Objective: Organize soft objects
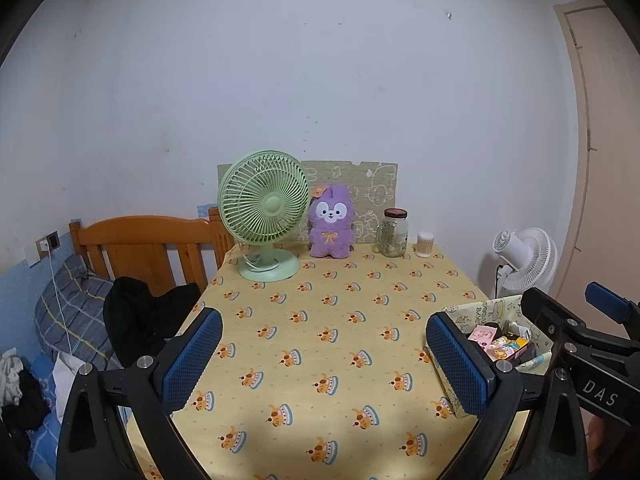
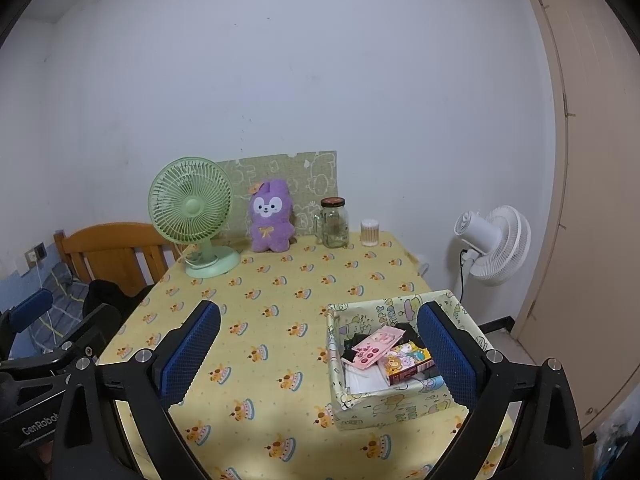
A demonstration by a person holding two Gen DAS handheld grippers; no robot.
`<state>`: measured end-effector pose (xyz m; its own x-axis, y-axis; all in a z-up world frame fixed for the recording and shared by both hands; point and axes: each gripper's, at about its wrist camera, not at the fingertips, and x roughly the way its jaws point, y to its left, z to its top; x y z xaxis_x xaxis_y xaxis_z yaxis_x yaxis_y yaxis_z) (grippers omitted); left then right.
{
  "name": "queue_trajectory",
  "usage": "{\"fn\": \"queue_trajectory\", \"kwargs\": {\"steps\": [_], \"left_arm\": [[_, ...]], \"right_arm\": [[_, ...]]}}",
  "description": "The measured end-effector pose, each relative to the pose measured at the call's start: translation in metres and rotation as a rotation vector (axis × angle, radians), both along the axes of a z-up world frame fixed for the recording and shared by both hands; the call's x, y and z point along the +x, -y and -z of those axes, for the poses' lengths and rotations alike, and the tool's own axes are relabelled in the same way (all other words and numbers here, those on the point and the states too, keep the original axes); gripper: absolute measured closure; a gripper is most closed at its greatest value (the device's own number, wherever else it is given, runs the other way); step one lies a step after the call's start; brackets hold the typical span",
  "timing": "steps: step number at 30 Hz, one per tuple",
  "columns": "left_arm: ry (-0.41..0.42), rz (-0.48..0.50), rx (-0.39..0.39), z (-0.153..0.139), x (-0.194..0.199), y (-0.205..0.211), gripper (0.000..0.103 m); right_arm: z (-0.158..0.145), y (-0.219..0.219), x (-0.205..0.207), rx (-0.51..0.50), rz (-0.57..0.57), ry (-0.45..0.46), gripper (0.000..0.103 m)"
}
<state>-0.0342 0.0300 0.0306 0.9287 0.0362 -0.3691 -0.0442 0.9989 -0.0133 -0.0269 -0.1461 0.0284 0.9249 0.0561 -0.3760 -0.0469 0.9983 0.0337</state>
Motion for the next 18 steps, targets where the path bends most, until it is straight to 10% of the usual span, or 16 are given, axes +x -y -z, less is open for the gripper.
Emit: {"fn": "queue_trajectory", "kwargs": {"steps": [18], "left_arm": [[-0.005,-0.001,-0.001,0.0001,0.0023,-0.0022,0.000]], "right_arm": [[0.0007,0.0006,-0.0001,0.003,-0.004,0.000,0.003]]}}
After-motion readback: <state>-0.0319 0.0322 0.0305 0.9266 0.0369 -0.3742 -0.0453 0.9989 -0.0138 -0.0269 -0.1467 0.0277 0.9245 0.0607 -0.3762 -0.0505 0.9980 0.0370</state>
